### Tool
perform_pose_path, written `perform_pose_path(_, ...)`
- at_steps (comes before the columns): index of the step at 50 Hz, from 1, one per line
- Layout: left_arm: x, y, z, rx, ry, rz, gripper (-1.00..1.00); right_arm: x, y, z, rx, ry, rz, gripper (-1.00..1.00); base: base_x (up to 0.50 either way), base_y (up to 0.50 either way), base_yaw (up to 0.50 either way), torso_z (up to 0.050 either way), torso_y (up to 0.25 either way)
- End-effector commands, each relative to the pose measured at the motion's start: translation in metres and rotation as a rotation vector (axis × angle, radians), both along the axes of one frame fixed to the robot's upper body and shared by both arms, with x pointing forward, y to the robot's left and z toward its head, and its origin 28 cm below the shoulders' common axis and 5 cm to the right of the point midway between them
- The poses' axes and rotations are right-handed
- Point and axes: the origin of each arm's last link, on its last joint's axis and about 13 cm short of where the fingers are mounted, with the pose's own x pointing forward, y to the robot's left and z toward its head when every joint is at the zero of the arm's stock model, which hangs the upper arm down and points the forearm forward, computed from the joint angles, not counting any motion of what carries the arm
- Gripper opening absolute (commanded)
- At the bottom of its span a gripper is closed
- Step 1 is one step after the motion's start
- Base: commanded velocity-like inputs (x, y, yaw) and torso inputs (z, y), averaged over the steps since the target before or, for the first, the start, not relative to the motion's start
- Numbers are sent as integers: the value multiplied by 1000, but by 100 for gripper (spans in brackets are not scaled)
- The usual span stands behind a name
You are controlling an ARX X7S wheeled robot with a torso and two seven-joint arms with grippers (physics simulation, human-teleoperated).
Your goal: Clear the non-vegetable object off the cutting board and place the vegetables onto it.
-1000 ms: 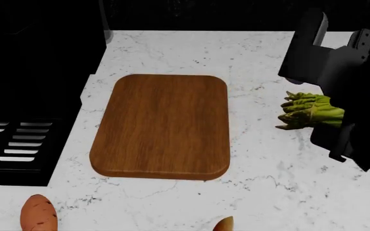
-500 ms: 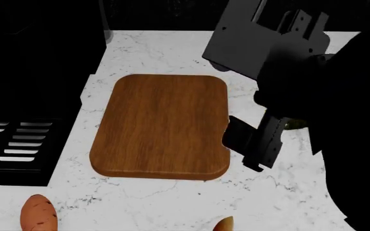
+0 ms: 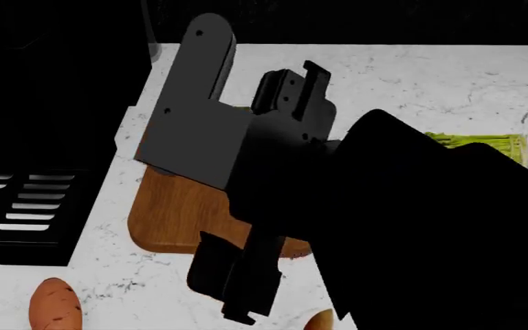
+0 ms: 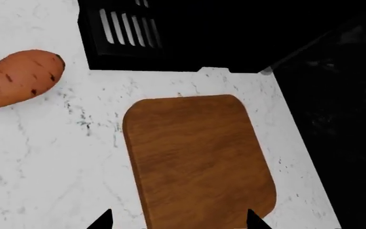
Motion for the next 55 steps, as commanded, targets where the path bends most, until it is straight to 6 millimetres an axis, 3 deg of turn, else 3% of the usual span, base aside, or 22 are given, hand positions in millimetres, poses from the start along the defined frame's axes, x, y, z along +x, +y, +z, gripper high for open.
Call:
perform_pose_path(1, -1, 1, 1, -3, -4, 4, 100, -7, 27, -1, 83, 98, 61, 100, 0, 0, 0, 0, 0)
perform_pose_path(20, 0, 2, -3, -5, 1, 5, 100, 11, 60, -10, 265, 247, 42, 100, 0, 0, 0, 0, 0)
perform_pose_path(35, -2, 2, -5, -10, 3, 6, 100, 15, 90, -42, 213, 359, 101, 100, 0, 0, 0, 0, 0)
perform_pose_path(49, -2, 5, -3, -10, -1, 13, 100, 23, 110, -48, 226, 408, 166, 100, 0, 0, 0, 0, 0)
perform_pose_path(55, 0, 6, -7, -12, 9, 15, 100, 30, 113, -59, 251, 431, 159, 100, 0, 0, 0, 0, 0)
